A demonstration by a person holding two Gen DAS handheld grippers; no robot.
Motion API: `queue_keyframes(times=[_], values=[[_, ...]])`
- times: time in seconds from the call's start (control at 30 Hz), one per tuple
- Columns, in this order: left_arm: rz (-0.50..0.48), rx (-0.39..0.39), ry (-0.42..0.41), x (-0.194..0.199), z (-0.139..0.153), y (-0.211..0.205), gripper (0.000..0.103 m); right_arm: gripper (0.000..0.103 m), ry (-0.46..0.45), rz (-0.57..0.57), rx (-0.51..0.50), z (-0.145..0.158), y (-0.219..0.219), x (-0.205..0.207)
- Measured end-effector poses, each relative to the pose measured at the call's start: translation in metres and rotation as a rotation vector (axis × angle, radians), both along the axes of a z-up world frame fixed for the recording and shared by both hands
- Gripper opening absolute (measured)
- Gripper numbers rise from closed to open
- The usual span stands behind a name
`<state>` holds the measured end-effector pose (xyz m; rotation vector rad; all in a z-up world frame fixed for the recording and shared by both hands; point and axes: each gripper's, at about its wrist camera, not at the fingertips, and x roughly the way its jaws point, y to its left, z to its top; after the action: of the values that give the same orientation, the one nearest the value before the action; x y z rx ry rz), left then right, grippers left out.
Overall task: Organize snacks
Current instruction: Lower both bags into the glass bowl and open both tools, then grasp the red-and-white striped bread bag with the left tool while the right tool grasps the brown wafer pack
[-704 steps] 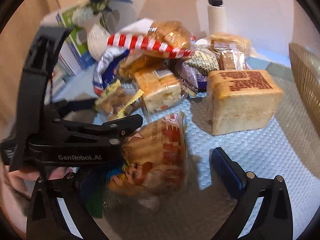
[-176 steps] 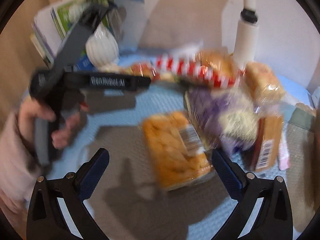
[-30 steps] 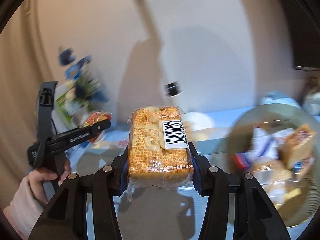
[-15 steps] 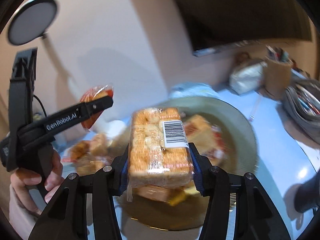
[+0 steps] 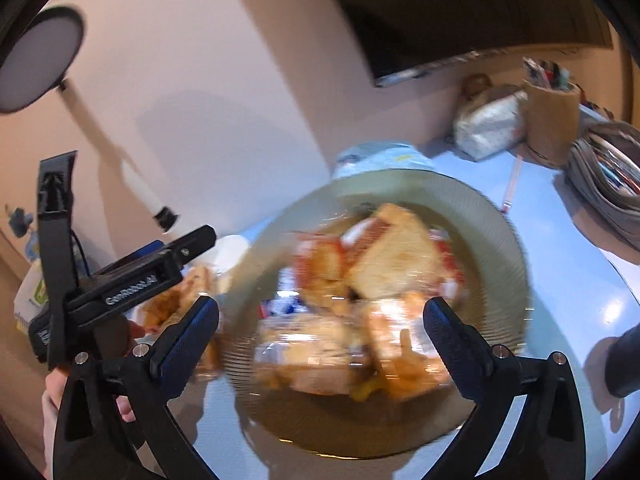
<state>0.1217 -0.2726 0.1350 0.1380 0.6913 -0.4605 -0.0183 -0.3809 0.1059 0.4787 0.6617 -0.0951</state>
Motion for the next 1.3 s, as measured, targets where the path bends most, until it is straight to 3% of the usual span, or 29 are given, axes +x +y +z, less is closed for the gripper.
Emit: queue_keyframes(times=[0.4, 0.6, 0.77, 0.93, 0.97, 1.07, 1.1, 1.13, 1.3], values=[[0.191, 0.008, -0.046, 0.022, 0.002, 0.156, 0.096, 0.103, -0.06, 0.199, 0.0, -0.003, 0.12, 0.025], [0.228, -0.029, 0.005, 0.036, -0.022, 0.207, 0.096, 0.103, -0.066, 0.295, 0.032, -0.027, 0.172, 0.041], [0.201, -0.075, 0.063, 0.046, -0.046, 0.21, 0.096, 0.103, -0.066, 0.266, 0.055, -0.063, 0.186, 0.056], [0.183, -0.058, 0.116, 0.064, -0.083, 0.199, 0.097, 0.103, -0.032, 0.231, 0.044, -0.097, 0.181, 0.075], [0.17, -0.086, 0.128, 0.066, -0.091, 0.2, 0.102, 0.103, -0.021, 0.219, 0.045, -0.106, 0.177, 0.078], [0.138, -0.271, 0.14, 0.066, -0.115, 0.217, 0.103, 0.103, -0.009, 0.204, 0.109, -0.123, 0.164, 0.082], [0.121, -0.35, 0.168, 0.067, -0.128, 0.223, 0.103, 0.103, -0.037, 0.196, 0.132, -0.121, 0.159, 0.08], [0.124, -0.399, 0.247, 0.073, -0.138, 0.228, 0.103, 0.103, -0.042, 0.193, 0.149, -0.124, 0.157, 0.08], [0.115, -0.343, 0.216, 0.072, -0.134, 0.218, 0.103, 0.103, -0.044, 0.191, 0.154, -0.124, 0.156, 0.082]])
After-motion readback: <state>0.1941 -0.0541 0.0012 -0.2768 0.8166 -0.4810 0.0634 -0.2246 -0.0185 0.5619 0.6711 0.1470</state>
